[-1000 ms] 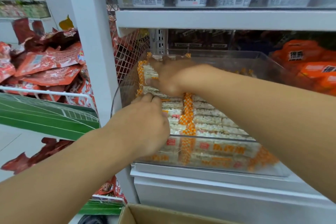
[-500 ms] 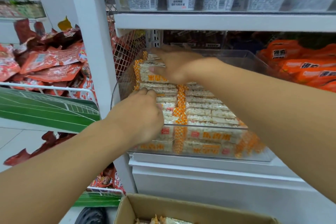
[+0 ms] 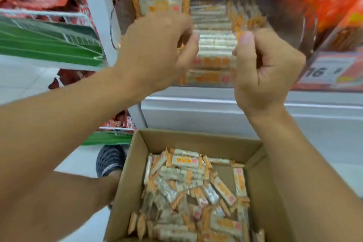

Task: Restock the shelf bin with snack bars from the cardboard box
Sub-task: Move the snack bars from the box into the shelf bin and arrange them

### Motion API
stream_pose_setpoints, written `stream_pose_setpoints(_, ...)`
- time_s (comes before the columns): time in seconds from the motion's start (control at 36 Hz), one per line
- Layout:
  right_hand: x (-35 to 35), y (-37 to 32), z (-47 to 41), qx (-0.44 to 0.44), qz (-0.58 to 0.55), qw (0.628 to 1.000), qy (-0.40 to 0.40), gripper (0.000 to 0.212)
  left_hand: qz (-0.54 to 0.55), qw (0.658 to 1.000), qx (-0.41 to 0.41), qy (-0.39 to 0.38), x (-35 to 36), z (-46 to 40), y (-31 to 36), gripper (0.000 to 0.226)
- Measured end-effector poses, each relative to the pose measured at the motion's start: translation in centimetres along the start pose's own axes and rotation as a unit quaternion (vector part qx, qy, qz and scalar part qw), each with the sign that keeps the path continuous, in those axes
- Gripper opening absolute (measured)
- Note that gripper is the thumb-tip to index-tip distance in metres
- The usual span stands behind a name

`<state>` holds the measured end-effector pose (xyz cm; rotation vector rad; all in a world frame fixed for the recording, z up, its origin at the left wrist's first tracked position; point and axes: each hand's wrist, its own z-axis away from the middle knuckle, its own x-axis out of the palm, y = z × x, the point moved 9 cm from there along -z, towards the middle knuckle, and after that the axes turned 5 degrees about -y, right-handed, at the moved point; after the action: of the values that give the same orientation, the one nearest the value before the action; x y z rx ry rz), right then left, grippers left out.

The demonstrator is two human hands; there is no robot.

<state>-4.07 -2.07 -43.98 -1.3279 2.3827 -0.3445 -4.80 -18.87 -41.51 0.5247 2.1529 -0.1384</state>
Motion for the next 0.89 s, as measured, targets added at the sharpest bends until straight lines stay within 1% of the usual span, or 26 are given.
stream_pose_setpoints(0.03,-0.1,1.0,2.9,0.042,-0.001,0.999,-0.009,0.042,0.017,0.999,0.024,-0.025,1.2,1.4,1.3,0.027)
stream_pose_setpoints(0.06,0.6,2.3,5.9,0.093,0.008,0.995,-0.045,0.043,0.03,0.995,0.039,-0.081,3.2,3.1,2.4,0.024)
stream_pose_setpoints(0.08,2.0,3.5,9.3,0.143,0.026,0.983,-0.114,0.042,0.03,0.984,0.043,-0.171,6.2,5.4,3.1,0.023)
stream_pose_setpoints(0.11,4.1,4.6,13.0,0.185,0.036,0.958,-0.215,0.041,0.009,0.959,0.038,-0.282,9.8,8.3,3.2,0.024)
stream_pose_setpoints(0.14,6.3,5.6,17.4,0.214,0.044,0.914,-0.34,0.042,-0.025,0.919,0.021,-0.393,13.3,11.7,2.8,0.027)
stream_pose_setpoints(0.17,8.2,6.4,22.4,0.221,0.057,0.849,-0.476,0.04,-0.058,0.873,-0.009,-0.485,16.3,15.6,2.1,0.031)
stream_pose_setpoints(0.19,9.1,6.9,27.2,0.219,0.065,0.774,-0.59,0.034,-0.077,0.831,-0.049,-0.548,18.4,19.3,1.3,0.035)
stream_pose_setpoints(0.22,9.1,7.3,31.3,0.23,0.063,0.706,-0.667,0.026,-0.074,0.802,-0.097,-0.585,19.8,22.8,0.6,0.04)
stream_pose_setpoints(0.25,8.5,7.7,34.6,0.264,0.055,0.654,-0.707,0.027,-0.057,0.778,-0.15,-0.608,20.9,26.1,0.2,0.045)
stream_pose_setpoints(0.31,6.5,8.5,39.4,0.399,0.001,0.567,-0.721,0.044,-0.015,0.729,-0.227,-0.646,22.5,32.0,0.3,0.055)
stream_pose_setpoints(0.33,5.5,8.4,41.4,0.462,-0.03,0.518,-0.719,0.05,0.002,0.703,-0.246,-0.668,23.1,34.5,0.7,0.056)
stream_pose_setpoints(0.39,4.1,7.2,44.2,0.533,-0.079,0.416,-0.732,0.062,0.03,0.654,-0.258,-0.71,24.0,38.0,1.4,0.046)
stream_pose_setpoints(0.42,3.7,6.6,45.1,0.553,-0.1,0.378,-0.735,0.064,0.044,0.63,-0.259,-0.73,24.3,39.0,1.7,0.039)
stream_pose_setpoints(0.44,3.5,6.0,45.6,0.571,-0.121,0.352,-0.732,0.06,0.054,0.612,-0.255,-0.747,24.6,39.5,1.9,0.04)
stream_pose_setpoints(0.5,3.7,5.3,46.2,0.598,-0.151,0.326,-0.716,0.053,0.062,0.593,-0.246,-0.764,24.9,39.5,2.1,0.049)
stream_pose_setpoints(0.56,4.2,4.6,46.6,0.601,-0.16,0.311,-0.718,0.057,0.072,0.582,-0.245,-0.772,24.9,39.2,2.1,0.057)
stream_pose_setpoints(0.58,4.4,4.4,46.8,0.598,-0.154,0.308,-0.724,0.056,0.076,0.572,-0.246,-0.779,24.7,39.3,2.1,0.057)
stream_pose_setpoints(0.61,4.7,4.4,47.0,0.593,-0.146,0.308,-0.729,0.052,0.081,0.565,-0.247,-0.783,24.6,39.3,2.2,0.058)
stream_pose_setpoints(0.64,4.8,4.3,47.2,0.587,-0.138,0.308,-0.736,0.045,0.087,0.56,-0.249,-0.785,24.6,39.4,2.3,0.065)
stream_pose_setpoints(0.69,5.1,4.0,47.6,0.571,-0.127,0.312,-0.748,0.032,0.097,0.561,-0.254,-0.782,24.7,39.5,2.5,0.085)
stream_pose_setpoints(0.75,5.2,4.1,48.1,0.578,-0.126,0.318,-0.741,0.027,0.099,0.561,-0.246,-0.784,25.1,39.5,2.9,0.094)
stream_pose_setpoints(0.81,5.0,4.2,48.2,0.59,-0.133,0.322,-0.729,0.022,0.092,0.56,-0.228,-0.791,25.6,39.7,3.2,0.093)
stream_pose_setpoints(0.89,4.6,5.1,47.5,0.616,-0.144,0.336,-0.697,0.011,0.108,0.583,-0.244,-0.768,26.2,39.4,3.1,0.078)
